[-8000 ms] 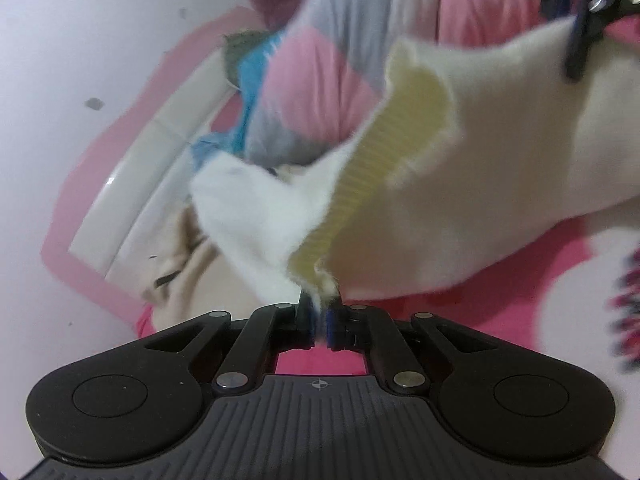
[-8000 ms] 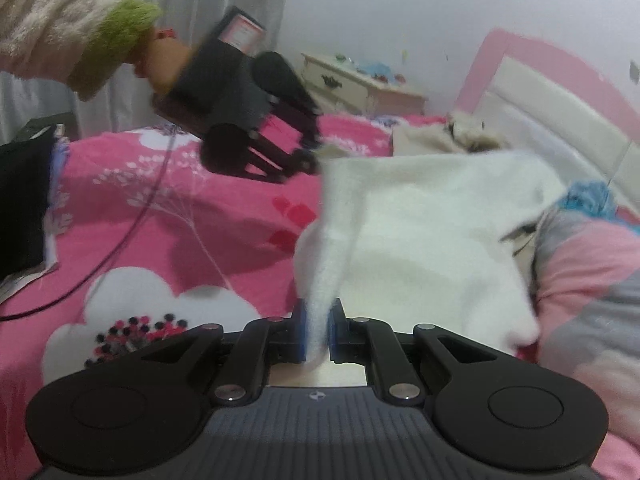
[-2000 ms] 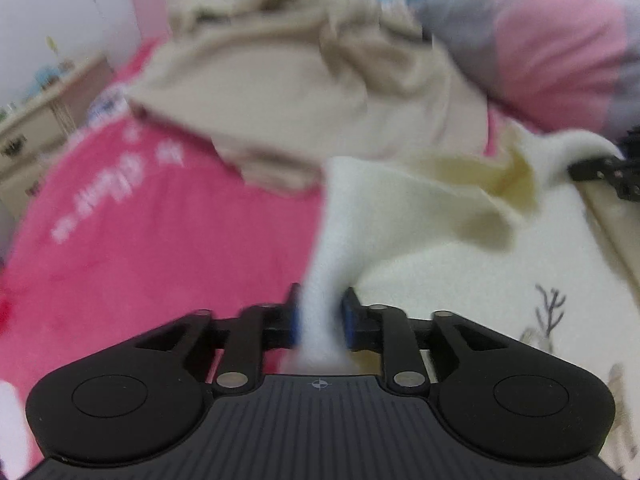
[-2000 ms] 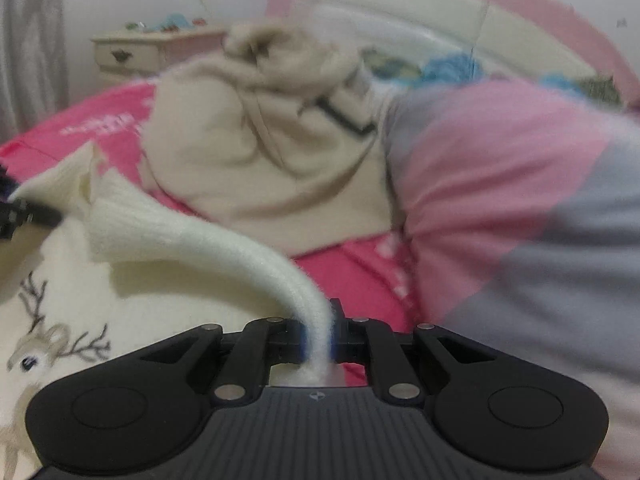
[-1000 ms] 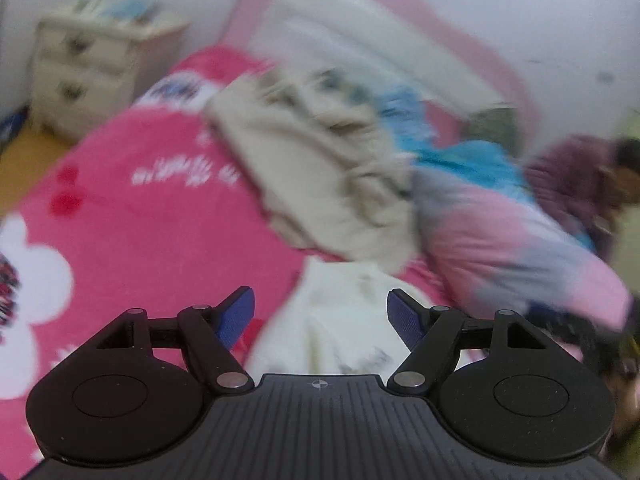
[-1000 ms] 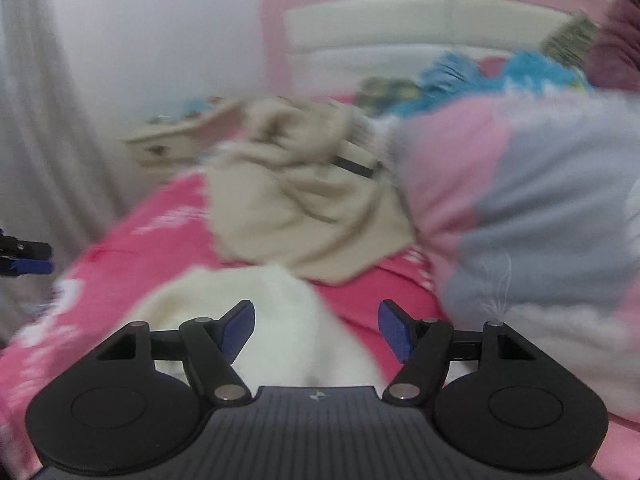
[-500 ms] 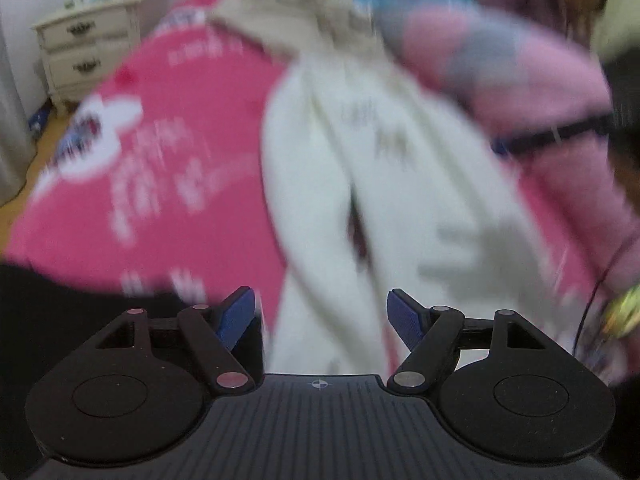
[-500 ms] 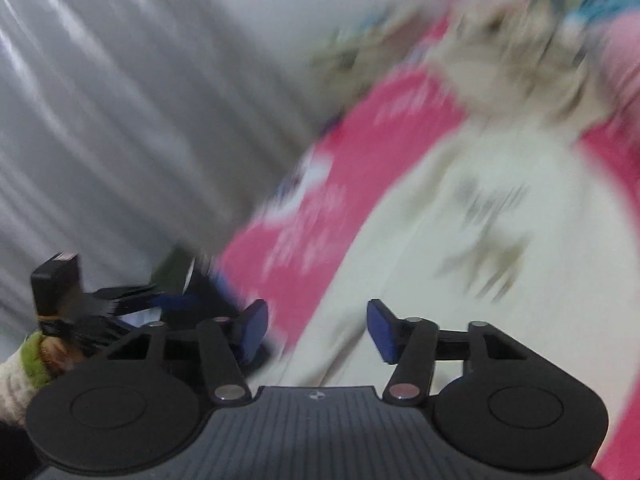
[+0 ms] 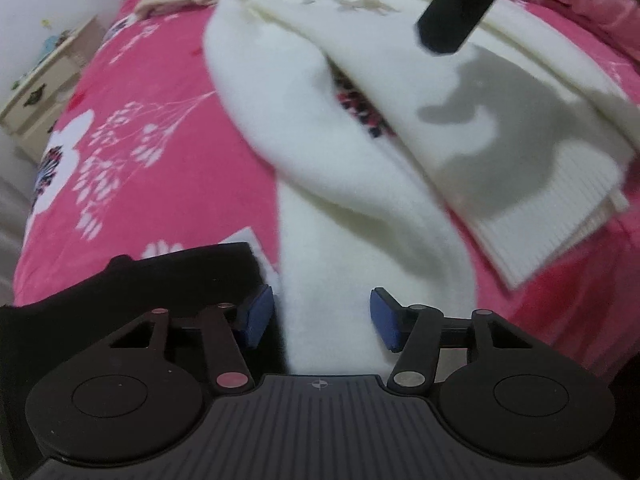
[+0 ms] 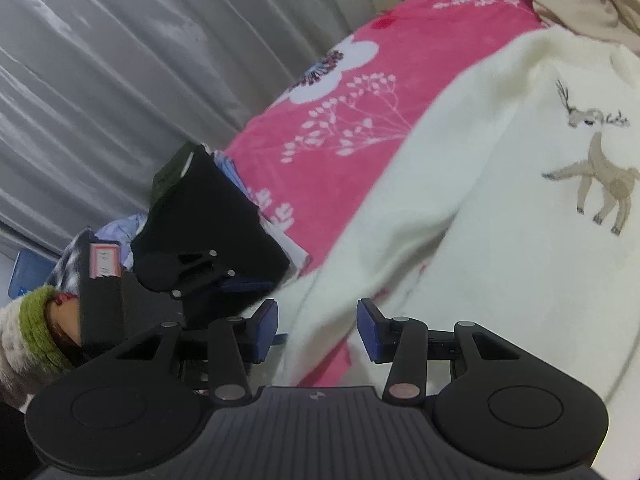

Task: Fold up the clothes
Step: 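Lower the sweater flat onto the bed and open both grippers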

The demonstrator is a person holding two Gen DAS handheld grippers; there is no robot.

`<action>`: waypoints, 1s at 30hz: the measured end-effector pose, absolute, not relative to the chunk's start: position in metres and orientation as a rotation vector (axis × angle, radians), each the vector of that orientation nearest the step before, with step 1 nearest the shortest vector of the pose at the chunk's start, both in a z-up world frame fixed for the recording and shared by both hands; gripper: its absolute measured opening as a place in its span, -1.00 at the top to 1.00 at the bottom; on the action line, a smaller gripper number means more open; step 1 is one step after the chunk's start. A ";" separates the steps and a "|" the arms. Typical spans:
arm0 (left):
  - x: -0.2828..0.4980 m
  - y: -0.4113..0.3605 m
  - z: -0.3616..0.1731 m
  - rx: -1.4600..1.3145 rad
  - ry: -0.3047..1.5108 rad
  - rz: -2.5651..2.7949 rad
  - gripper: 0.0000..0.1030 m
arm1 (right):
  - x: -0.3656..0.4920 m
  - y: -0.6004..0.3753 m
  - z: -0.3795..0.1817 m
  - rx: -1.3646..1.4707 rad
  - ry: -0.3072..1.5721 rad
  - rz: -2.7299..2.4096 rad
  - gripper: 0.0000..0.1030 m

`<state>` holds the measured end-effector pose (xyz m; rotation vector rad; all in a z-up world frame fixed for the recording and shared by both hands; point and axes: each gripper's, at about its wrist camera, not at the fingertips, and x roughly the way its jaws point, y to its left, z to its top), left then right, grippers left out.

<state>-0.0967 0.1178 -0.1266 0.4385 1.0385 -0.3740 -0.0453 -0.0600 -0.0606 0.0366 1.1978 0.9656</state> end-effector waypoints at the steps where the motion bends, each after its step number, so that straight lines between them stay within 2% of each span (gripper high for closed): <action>1: -0.097 0.117 -0.127 0.438 1.037 -0.375 0.06 | -0.046 -0.060 -0.065 0.031 1.200 0.962 0.09; 2: -0.098 0.116 -0.128 0.437 1.035 -0.375 0.10 | -0.046 -0.061 -0.069 0.029 1.205 0.958 0.09; 4: -0.099 0.114 -0.130 0.436 1.032 -0.375 0.62 | -0.044 -0.058 -0.078 0.033 1.225 0.948 0.09; 6: -0.101 0.113 -0.128 0.423 1.023 -0.369 0.88 | -0.043 -0.052 -0.086 0.025 1.237 0.942 0.09; 7: -0.102 0.116 -0.122 0.383 1.015 -0.357 0.92 | -0.044 -0.050 -0.088 0.021 1.239 0.942 0.09; 11: -0.107 0.132 -0.089 0.185 0.982 -0.290 0.94 | -0.047 -0.051 -0.084 -0.005 1.210 0.952 0.09; 14: -0.111 0.159 -0.042 0.045 0.916 -0.201 0.94 | -0.050 -0.058 -0.077 -0.010 1.191 0.943 0.09; 20: -0.092 0.227 0.049 -0.010 0.759 -0.009 0.94 | -0.048 -0.078 -0.075 0.002 1.190 0.892 0.09; 24: -0.051 0.265 0.065 0.014 0.763 0.127 0.94 | -0.047 -0.090 -0.075 0.015 1.184 0.870 0.09; 30: 0.017 0.288 0.032 0.127 0.875 0.238 0.94 | -0.048 -0.112 -0.078 0.021 1.173 0.846 0.09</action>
